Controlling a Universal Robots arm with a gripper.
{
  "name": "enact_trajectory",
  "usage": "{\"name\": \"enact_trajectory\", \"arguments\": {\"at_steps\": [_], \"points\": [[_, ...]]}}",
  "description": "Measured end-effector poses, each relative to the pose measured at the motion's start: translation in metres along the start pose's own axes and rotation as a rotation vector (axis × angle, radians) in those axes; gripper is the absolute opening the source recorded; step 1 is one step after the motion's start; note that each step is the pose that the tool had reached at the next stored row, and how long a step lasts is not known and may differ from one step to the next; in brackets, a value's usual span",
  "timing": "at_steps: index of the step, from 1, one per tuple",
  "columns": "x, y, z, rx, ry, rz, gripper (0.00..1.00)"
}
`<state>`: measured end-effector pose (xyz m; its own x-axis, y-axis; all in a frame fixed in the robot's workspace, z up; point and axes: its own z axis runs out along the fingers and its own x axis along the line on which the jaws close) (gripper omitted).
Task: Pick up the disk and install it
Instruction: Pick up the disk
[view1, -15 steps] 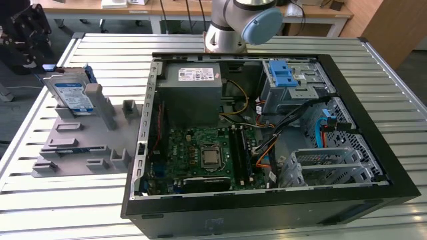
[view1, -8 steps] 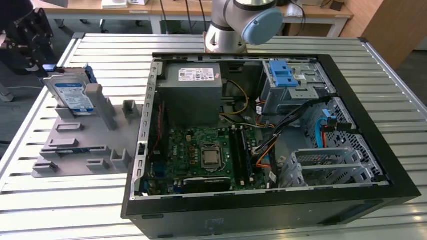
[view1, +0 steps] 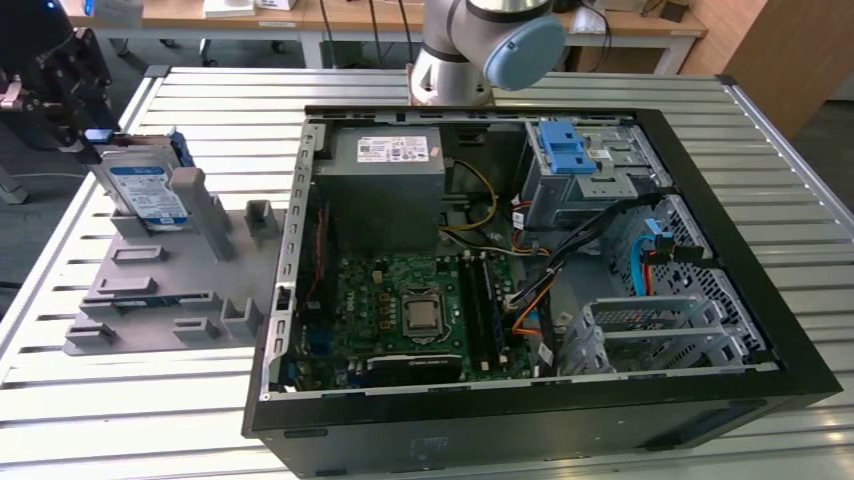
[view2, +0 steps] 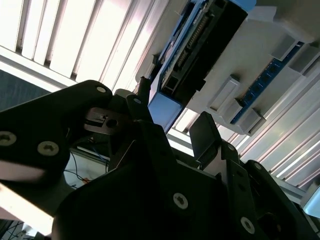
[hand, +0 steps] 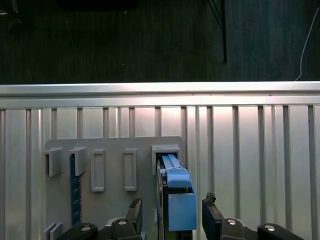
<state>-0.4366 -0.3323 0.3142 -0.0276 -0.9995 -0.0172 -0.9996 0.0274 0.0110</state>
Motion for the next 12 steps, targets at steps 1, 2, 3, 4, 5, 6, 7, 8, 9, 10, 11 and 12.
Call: {"name": "enact_trajectory", "arguments": {"at_steps": [1,2,3,4,5,6,7,8,9,10,11,12], "points": [[0.0000,0.0004,0.0013,0.0000,0.0000,0.000,0.59],[0.0000,0.0009,0.0026,-0.0001,0.0000,0.000,0.59],[-0.0003,0.0014,0.0042,-0.0001,0.0000,0.000,0.59],[-0.0009,0.0016,0.0055,-0.0001,0.0000,0.000,0.59],[-0.0016,0.0019,0.0067,-0.0001,0.0001,0.000,0.59],[-0.0021,0.0021,0.0077,-0.0001,0.0000,0.000,0.59],[-0.0027,0.0021,0.0083,-0.0002,0.0001,0.000,0.59],[-0.0031,0.0022,0.0089,-0.0001,0.0001,0.000,0.59],[-0.0034,0.0022,0.0094,-0.0001,0.0000,0.000,0.59],[-0.0035,0.0022,0.0100,0.0000,0.0000,0.000,0.59],[-0.0035,0.0022,0.0107,0.0001,-0.0001,0.000,0.59],[-0.0036,0.0023,0.0116,0.0001,0.0000,0.000,0.59]]}}
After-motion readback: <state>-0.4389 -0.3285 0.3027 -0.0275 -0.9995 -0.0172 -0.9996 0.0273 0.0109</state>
